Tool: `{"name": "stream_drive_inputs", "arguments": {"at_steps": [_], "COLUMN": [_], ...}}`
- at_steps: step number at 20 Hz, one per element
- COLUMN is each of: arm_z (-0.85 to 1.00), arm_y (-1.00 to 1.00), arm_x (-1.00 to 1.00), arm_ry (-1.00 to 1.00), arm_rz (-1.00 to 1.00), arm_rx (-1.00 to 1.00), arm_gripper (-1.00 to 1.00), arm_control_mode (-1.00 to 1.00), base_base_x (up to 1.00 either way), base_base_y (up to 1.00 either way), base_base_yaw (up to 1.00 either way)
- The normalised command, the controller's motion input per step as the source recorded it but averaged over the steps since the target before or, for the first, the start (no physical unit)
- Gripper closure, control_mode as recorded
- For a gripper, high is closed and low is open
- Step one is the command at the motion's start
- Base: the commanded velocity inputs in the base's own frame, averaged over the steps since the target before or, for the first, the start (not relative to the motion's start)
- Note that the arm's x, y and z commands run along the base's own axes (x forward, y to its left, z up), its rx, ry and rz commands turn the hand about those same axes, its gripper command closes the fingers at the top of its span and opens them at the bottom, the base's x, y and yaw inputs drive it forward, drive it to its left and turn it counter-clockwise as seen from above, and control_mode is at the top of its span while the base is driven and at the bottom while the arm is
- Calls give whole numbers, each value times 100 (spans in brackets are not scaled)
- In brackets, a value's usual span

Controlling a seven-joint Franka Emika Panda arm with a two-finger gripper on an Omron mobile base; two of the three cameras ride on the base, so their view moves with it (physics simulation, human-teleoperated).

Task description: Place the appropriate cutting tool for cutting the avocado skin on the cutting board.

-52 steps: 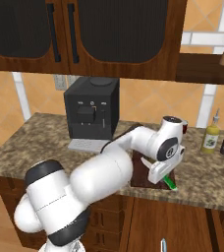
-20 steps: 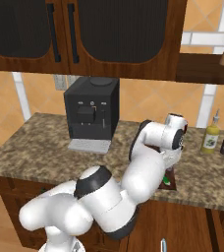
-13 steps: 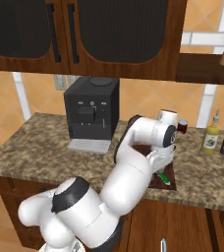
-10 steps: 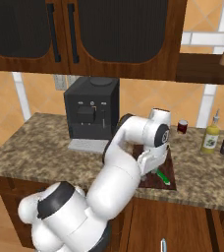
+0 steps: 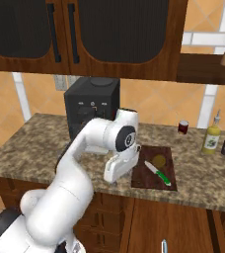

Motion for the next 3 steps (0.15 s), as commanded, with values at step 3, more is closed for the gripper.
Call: {"name": "stream_drive_inputs", "arguments": {"at_steps": [3], "arm_z": [36], "arm_y": [84], "arm_x": [-54], "arm_ry": [-5], "arm_rz": [11], "arm_rx": [0], "arm_gripper": [-100], "arm_control_mode": [-100], "base_base_x": [0], "base_base_y": [0], "base_base_yaw": [0]}}
